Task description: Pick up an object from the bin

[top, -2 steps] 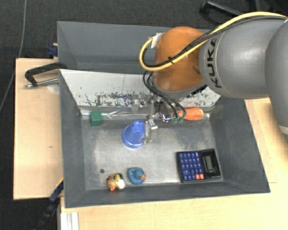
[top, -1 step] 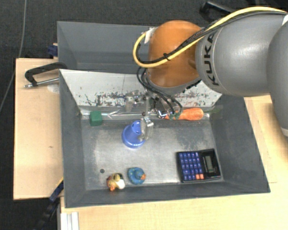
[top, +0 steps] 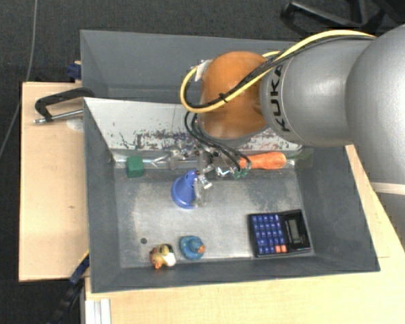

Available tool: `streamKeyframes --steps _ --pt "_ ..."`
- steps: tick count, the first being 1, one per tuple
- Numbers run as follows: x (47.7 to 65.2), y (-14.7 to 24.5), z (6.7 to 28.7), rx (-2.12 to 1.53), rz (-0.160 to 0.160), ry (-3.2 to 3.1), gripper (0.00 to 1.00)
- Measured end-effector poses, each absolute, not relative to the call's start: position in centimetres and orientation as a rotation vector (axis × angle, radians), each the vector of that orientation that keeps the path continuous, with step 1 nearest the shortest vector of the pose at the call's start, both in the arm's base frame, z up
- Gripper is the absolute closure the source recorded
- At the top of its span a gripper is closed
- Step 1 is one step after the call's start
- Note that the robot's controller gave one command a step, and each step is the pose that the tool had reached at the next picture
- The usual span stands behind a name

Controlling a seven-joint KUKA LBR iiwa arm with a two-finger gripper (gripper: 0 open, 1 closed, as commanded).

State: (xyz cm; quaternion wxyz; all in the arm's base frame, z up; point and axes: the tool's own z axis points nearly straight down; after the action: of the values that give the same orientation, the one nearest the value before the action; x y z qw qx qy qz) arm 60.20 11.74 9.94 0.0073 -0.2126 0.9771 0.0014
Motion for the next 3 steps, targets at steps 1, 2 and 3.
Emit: streamKeyframes --steps 1,2,3 --pt "60.08 11.63 7.13 -0.913 0.005 2.991 1.0" --pt "60.08 11.62 7.13 -0.912 0.006 2.991 1.0" --pt "60.09 11.65 7.53 -0.911 0.006 2.99 1.0"
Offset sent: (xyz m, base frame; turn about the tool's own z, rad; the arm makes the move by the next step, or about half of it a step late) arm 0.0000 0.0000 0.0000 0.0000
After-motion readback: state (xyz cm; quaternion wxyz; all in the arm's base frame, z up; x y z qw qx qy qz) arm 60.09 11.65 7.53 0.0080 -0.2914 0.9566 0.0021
